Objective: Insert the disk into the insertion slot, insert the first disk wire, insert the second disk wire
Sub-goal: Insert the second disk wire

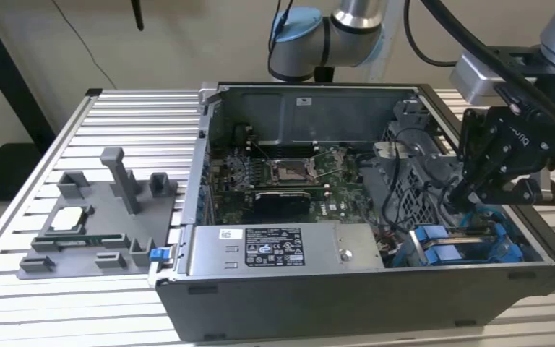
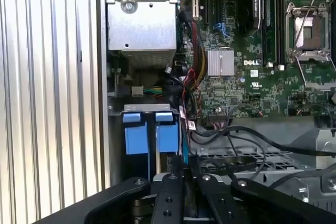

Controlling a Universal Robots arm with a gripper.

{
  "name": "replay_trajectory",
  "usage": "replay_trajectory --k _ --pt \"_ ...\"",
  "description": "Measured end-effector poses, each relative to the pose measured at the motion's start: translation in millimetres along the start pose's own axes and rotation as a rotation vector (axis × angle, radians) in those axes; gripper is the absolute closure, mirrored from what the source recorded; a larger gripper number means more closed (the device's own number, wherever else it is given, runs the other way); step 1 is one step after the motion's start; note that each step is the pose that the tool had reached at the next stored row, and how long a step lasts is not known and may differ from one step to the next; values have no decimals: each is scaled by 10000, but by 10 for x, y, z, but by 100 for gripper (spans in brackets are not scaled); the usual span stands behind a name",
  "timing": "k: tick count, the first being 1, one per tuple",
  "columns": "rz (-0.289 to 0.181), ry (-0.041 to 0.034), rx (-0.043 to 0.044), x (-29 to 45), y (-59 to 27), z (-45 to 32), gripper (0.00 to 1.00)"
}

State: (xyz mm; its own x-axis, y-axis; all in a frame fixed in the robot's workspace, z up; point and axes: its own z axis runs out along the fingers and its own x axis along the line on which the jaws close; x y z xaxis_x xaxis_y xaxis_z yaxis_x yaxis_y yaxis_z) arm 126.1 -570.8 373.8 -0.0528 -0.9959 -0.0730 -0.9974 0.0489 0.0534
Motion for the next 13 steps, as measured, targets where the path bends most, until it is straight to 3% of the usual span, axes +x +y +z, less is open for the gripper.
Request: replay_trajectory --k 6,9,13 --pt "4 85 15 84 -7 49 100" --pt "-2 84 113 93 -8 87 100" --pt "-17 74 310 96 -11 130 100"
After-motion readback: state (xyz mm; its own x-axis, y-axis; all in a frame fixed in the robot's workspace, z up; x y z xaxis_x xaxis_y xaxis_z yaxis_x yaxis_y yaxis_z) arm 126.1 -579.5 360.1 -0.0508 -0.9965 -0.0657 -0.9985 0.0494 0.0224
